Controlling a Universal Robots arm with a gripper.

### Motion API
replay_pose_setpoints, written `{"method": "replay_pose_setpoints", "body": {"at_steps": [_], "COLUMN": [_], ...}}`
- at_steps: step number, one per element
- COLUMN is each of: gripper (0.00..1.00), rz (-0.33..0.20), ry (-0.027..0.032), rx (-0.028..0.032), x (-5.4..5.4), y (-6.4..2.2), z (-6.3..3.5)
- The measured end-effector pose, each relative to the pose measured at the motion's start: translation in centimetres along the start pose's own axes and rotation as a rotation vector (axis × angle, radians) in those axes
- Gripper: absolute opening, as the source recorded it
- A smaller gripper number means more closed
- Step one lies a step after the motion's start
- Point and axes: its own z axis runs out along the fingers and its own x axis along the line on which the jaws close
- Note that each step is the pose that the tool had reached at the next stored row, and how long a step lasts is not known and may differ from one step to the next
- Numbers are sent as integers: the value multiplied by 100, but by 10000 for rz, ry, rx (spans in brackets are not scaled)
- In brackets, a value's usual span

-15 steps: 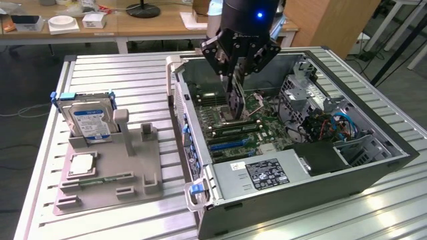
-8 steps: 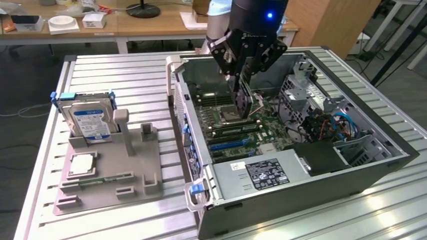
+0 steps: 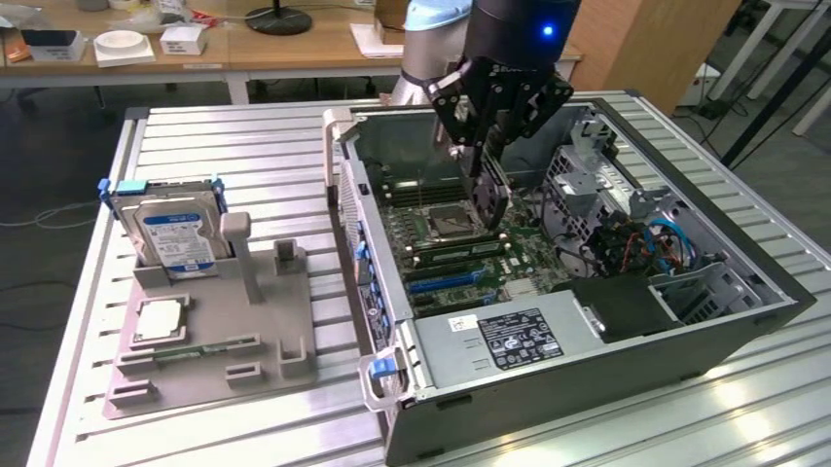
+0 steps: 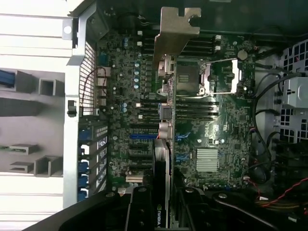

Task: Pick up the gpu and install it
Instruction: 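Pick up the gpu and move the gpu toward the slot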

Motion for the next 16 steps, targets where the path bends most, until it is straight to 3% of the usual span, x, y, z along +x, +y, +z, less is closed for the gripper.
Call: {"method": "replay_pose_setpoints", "body": {"at_steps": [11, 16], "gripper": [26, 26], "rz": [-259, -266], "ry": [11, 12], "rx": [-26, -29], "x": [-313, -344], "y": [-6, -7], "z": [7, 8]}}
